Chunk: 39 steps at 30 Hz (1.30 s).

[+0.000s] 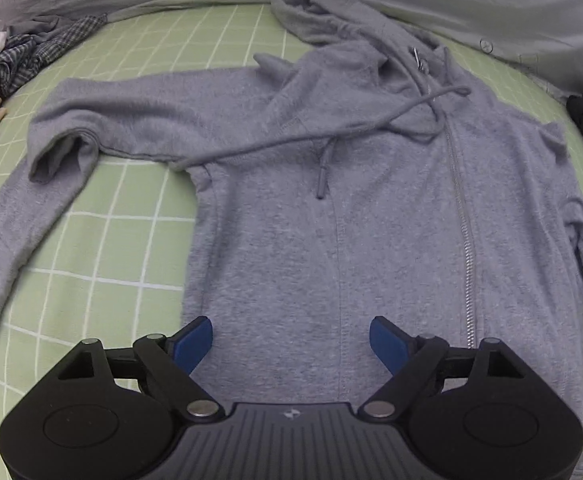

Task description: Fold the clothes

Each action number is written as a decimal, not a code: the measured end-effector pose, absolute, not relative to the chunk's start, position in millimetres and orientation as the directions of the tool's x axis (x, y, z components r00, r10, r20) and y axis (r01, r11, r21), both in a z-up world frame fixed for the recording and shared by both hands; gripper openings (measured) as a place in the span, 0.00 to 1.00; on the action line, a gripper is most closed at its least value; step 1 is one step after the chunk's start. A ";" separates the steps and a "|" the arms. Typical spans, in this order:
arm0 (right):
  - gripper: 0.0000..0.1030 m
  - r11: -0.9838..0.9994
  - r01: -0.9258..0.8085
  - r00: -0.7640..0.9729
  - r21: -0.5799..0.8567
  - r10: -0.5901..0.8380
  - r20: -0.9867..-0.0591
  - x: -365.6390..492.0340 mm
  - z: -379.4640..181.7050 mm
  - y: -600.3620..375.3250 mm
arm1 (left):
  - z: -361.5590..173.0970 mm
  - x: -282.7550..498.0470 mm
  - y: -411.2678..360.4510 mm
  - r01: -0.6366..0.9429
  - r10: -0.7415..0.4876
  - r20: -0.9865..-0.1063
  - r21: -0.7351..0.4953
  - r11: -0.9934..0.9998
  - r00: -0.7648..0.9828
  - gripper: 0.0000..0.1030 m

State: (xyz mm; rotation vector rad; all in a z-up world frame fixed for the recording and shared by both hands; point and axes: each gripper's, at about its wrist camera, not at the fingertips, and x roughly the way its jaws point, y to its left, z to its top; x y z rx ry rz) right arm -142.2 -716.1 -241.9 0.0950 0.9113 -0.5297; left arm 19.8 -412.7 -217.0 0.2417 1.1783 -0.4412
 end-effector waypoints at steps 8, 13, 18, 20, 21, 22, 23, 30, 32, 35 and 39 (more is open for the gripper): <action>0.08 0.885 0.451 0.529 -0.113 -0.368 -0.765 -146.9 -246.0 -713.4 | -224.1 11.4 -417.2 0.458 -0.161 -0.933 0.005 0.889 0.323 0.93; 0.07 0.831 0.532 0.514 -0.163 -0.470 -0.718 -159.8 -231.6 -730.3 | -227.2 8.7 -422.3 0.454 -0.138 -0.932 0.032 0.890 0.335 0.97; 0.06 0.684 0.675 0.427 -0.276 -0.668 -0.610 -199.3 -199.7 -778.2 | -230.1 11.1 -423.1 0.446 -0.133 -0.935 0.029 0.895 0.327 1.00; 0.02 0.597 0.754 0.372 -0.274 -0.732 -0.571 -223.2 -184.6 -806.9 | -230.3 11.7 -423.1 0.445 -0.132 -0.937 0.028 0.895 0.324 1.00; 0.02 0.553 0.787 0.343 -0.272 -0.760 -0.553 -235.4 -177.5 -820.5 | -230.5 11.7 -422.9 0.445 -0.131 -0.937 0.028 0.895 0.323 1.00; 0.02 0.509 0.818 0.312 -0.269 -0.785 -0.535 -247.6 -170.5 -833.9 | -230.6 11.7 -422.8 0.444 -0.131 -0.937 0.028 0.896 0.323 1.00; 0.01 0.463 0.846 0.281 -0.265 -0.809 -0.517 -259.8 -163.4 -847.3 | -230.5 11.9 -422.9 0.443 -0.130 -0.938 0.028 0.896 0.322 1.00; 0.06 0.390 0.895 0.227 -0.217 -0.817 -0.531 -305.5 -159.5 -894.8 | -229.4 12.9 -423.7 0.430 -0.126 -0.940 0.024 0.902 0.318 1.00; 0.37 0.424 0.890 0.263 -0.170 -0.779 -0.569 -308.1 -171.0 -893.2 | -229.3 11.8 -422.9 0.420 -0.126 -0.939 0.022 0.907 0.321 1.00; 0.45 0.517 0.846 0.334 -0.128 -0.702 -0.629 -296.6 -200.1 -875.1 | -229.0 9.7 -423.2 0.410 -0.125 -0.937 0.021 0.912 0.327 1.00; 0.67 0.611 0.790 0.412 -0.047 -0.586 -0.698 -276.7 -229.9 -850.7 | -228.7 8.9 -423.9 0.405 -0.124 -0.936 0.021 0.914 0.329 1.00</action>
